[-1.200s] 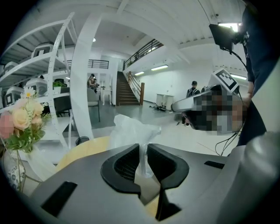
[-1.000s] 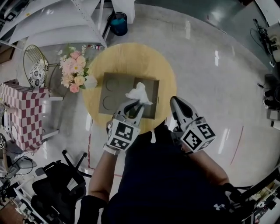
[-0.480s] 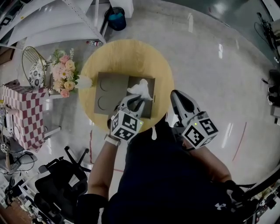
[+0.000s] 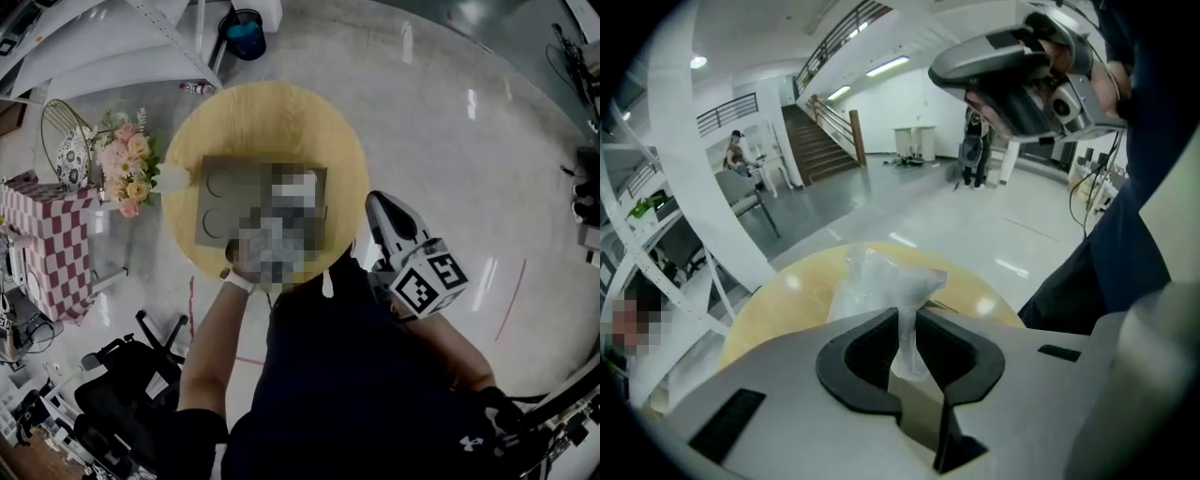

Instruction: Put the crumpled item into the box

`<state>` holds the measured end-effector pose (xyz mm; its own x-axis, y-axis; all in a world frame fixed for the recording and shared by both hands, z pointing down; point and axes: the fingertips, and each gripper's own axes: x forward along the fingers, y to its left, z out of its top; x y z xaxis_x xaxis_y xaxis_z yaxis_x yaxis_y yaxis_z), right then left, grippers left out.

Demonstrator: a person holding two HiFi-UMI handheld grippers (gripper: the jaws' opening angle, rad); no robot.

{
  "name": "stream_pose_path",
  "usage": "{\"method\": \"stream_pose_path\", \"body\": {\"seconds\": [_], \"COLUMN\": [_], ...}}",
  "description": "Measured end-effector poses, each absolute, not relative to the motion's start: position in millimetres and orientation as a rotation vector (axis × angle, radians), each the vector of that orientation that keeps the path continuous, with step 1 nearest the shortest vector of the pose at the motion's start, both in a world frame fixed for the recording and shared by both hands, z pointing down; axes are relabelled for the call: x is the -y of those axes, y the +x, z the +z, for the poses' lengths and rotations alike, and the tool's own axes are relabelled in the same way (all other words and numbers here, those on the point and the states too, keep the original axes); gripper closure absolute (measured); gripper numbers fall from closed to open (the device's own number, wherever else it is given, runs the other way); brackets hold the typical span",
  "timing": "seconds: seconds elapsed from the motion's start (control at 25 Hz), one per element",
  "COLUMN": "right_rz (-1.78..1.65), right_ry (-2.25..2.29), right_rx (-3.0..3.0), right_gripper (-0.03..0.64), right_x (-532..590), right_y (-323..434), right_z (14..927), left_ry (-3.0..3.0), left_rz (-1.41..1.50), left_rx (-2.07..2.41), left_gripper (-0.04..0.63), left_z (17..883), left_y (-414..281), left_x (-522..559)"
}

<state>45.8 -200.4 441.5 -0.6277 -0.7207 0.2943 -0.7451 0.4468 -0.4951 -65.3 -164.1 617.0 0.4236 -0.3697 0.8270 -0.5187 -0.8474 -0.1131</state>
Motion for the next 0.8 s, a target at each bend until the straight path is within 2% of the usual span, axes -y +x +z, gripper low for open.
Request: {"method": "stream_pose_path", "body": {"seconds": [0.16, 0.52, 0.8], "right_rz": [0.821, 0.271, 0.135], "right_ry": [1.341, 1.33, 1.286], "right_rx": [2.66, 2.805, 2.837], "right_gripper": [0.604, 0.603, 0.603], "right_x": [220, 264, 269], "right_y": [43, 18, 2], "right_z": [437, 398, 390], "left_ry": [2.507, 2.491, 2.468], "left_rz": [1.49, 1.677, 1.899], "left_rx": [0.734, 0.629, 0.5], "left_gripper": [0.528, 0.528, 0.528], "left_z": [638, 668, 691], "left_y": [-65, -67, -72], "left_x": [167, 172, 172]}}
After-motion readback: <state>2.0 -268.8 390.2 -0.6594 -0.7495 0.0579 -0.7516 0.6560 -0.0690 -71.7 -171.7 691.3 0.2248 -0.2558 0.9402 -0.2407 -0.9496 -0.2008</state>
